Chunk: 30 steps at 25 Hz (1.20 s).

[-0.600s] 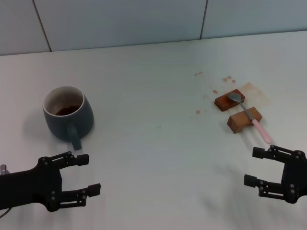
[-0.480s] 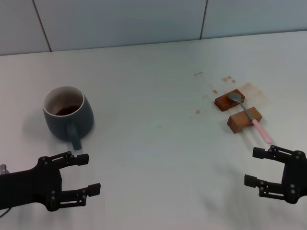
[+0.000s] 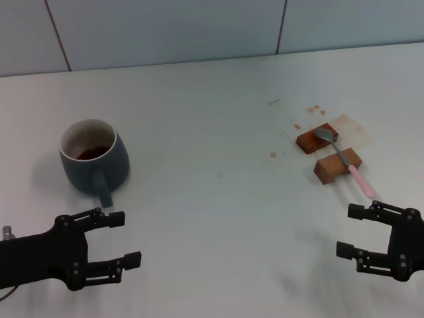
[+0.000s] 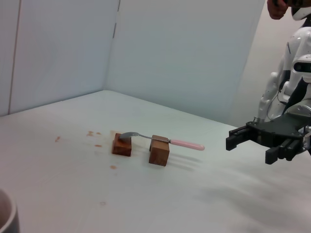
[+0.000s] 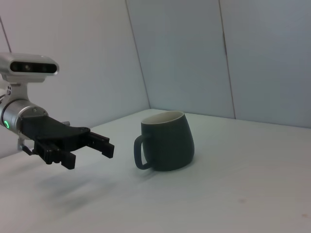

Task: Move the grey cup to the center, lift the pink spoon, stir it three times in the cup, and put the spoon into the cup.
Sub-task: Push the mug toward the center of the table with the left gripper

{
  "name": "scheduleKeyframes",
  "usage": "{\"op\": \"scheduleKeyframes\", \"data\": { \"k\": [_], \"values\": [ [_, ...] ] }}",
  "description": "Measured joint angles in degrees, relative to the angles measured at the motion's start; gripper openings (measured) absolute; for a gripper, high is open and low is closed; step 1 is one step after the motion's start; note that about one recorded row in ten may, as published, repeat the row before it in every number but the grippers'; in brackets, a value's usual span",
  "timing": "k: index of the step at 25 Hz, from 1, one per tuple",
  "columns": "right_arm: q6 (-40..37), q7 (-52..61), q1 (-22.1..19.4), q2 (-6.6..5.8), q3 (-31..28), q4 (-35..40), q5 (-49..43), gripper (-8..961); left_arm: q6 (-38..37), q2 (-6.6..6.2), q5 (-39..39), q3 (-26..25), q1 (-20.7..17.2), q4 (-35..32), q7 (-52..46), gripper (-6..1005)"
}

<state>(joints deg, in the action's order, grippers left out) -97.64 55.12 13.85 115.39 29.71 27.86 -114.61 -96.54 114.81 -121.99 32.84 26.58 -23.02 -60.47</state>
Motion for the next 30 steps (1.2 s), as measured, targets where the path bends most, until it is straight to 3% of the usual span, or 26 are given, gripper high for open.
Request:
{"op": "scheduleKeyframes", "data": {
  "k": [7,30],
  "values": [
    [-0.3,0.0,0.3,0.00,0.0,0.0,0.0,779,0.7,0.16,0.0,0.4,-0.2,0.0,0.5,840],
    [-0.4,0.2,0.5,0.06,-0.4,0.0,0.0,775,0.1,0.67,0.3,-1.0,-0.4,-0.2,0.7,109]
  ]
}}
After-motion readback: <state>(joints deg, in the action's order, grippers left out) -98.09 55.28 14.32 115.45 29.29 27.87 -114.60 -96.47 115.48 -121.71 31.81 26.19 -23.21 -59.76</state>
